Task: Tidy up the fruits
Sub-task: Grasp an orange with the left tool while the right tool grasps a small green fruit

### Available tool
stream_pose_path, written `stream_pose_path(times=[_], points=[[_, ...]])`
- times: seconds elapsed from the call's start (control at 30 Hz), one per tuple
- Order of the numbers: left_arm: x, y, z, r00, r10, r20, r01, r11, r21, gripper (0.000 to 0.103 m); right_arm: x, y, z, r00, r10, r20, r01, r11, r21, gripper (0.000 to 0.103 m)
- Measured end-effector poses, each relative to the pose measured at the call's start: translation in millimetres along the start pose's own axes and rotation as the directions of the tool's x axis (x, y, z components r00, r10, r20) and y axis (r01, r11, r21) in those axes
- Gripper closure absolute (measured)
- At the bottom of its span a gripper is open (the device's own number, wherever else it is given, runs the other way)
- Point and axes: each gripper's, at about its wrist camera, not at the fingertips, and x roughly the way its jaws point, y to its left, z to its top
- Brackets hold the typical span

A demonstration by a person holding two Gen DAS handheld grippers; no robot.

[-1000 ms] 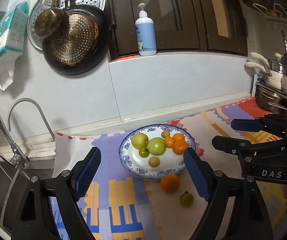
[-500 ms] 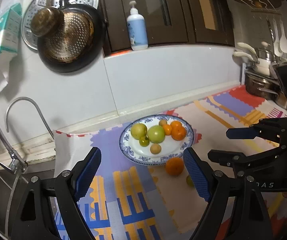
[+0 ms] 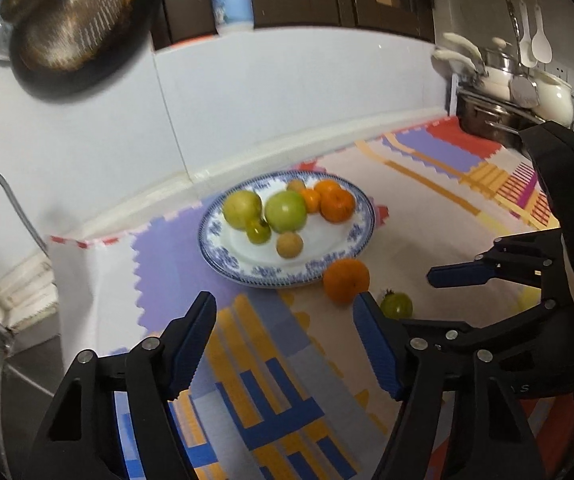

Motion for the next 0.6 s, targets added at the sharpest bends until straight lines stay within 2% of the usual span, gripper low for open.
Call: stream_pose_path(times=[0.23,0.3,0.43,0.6], points=[[22,3,-2,0.994,-0.094,-0.048,0.092,0.995,-0.044,0.037,21,-2,-1,0.999,0.004,-0.048,-0.003,1.0,0.022,0.057],[30,1,0,0.991,-0.12,-0.062,0.117,0.992,-0.055,0.037,26,-5,-1,0.998,0.013,-0.056,-0.011,0.999,0.038,0.062],[43,-4,5,0.98,-0.178,-0.089,0.171,0.982,-0.086,0.038,30,-10,0,0.998,0.013,-0.056,-0.01,0.999,0.051,0.063],[64,-12,13,0.972,-0.196,-0.128,0.179,0.975,-0.129,0.043,33,-15,0,0.998,0.022,-0.051,-0.019,0.998,0.06,0.072]])
